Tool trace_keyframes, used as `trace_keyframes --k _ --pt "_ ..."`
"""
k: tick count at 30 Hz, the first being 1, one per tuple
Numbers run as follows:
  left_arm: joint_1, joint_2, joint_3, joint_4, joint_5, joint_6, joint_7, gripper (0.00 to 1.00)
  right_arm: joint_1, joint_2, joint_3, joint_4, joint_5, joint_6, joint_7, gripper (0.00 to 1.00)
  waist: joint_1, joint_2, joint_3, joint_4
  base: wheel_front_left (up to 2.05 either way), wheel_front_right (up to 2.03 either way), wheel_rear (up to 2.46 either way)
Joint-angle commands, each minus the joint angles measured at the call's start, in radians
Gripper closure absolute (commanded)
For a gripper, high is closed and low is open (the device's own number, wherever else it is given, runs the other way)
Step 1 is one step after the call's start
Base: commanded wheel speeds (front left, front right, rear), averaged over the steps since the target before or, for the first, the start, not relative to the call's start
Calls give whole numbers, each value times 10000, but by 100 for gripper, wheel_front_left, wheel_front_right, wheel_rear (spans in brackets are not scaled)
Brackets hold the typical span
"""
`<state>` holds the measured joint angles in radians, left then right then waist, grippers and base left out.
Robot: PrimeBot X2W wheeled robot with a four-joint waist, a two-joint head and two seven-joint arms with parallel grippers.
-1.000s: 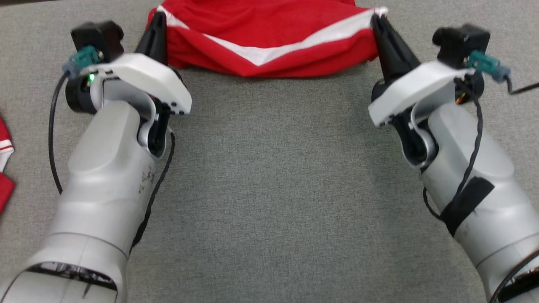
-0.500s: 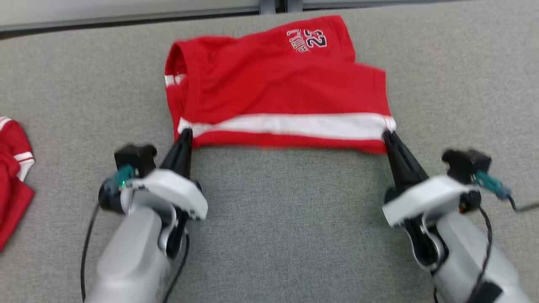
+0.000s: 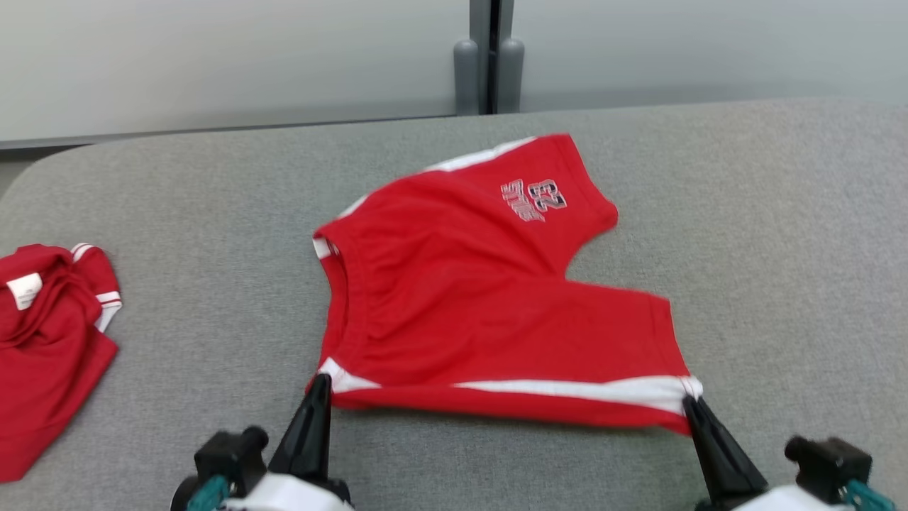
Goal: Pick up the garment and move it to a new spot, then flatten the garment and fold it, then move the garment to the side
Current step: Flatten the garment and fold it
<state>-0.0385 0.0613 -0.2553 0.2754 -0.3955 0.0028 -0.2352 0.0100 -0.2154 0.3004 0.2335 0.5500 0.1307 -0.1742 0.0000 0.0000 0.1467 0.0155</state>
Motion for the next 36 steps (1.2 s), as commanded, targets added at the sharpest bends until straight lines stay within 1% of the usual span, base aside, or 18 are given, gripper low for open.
trace_keyframes --k 1,6,7,9,13,17,20,24,25,31,36 --pt "351 134 -18 -461 114 132 165 100 388 19 -190 -357 -152 1 237 100 0 0 -216 157 0 0 0" --pt "1847 304 -174 -2510 98 684 1060 100 2086 346 -1083 -2009 -678 1 1408 100 0 0 -486 317 0 0 0" --pt "2285 375 -273 -3168 140 839 1407 100 2581 487 -1378 -2627 -873 1 1827 100 0 0 -574 368 0 0 0" --pt "2552 452 -302 -3722 169 980 1681 100 2951 633 -1647 -3119 -1024 1 2222 100 0 0 -630 400 0 0 0" --pt "2731 531 -301 -4171 99 1095 2007 100 3198 862 -2026 -3697 -1203 1 2762 100 0 0 -675 434 0 0 0" --pt "2460 588 -213 -4132 0 1139 2198 100 2997 939 -2208 -3887 -1347 1 2988 100 0 0 -564 477 0 0 0" --pt "2130 599 -104 -3948 -49 1135 2219 100 2485 835 -2217 -3844 -1426 1 2959 100 0 0 -333 475 0 0 0" --pt "1384 624 7 -3603 -169 963 2228 100 1283 584 -2052 -3473 -1424 1 2859 100 0 0 229 489 0 0 0" --pt "1384 624 7 -3603 -169 963 2228 100 1283 584 -2052 -3473 -1424 1 2859 100 0 0 229 489 0 0 0" --pt "-409 509 145 -2901 -683 459 2297 100 -1363 -95 -1692 -2475 -1277 1 2823 100 0 0 1551 687 0 0 0" --pt "-2267 380 241 -1830 -888 127 2106 100 -3732 -595 -1269 -1122 -927 1 2728 100 0 0 2437 936 0 0 0"
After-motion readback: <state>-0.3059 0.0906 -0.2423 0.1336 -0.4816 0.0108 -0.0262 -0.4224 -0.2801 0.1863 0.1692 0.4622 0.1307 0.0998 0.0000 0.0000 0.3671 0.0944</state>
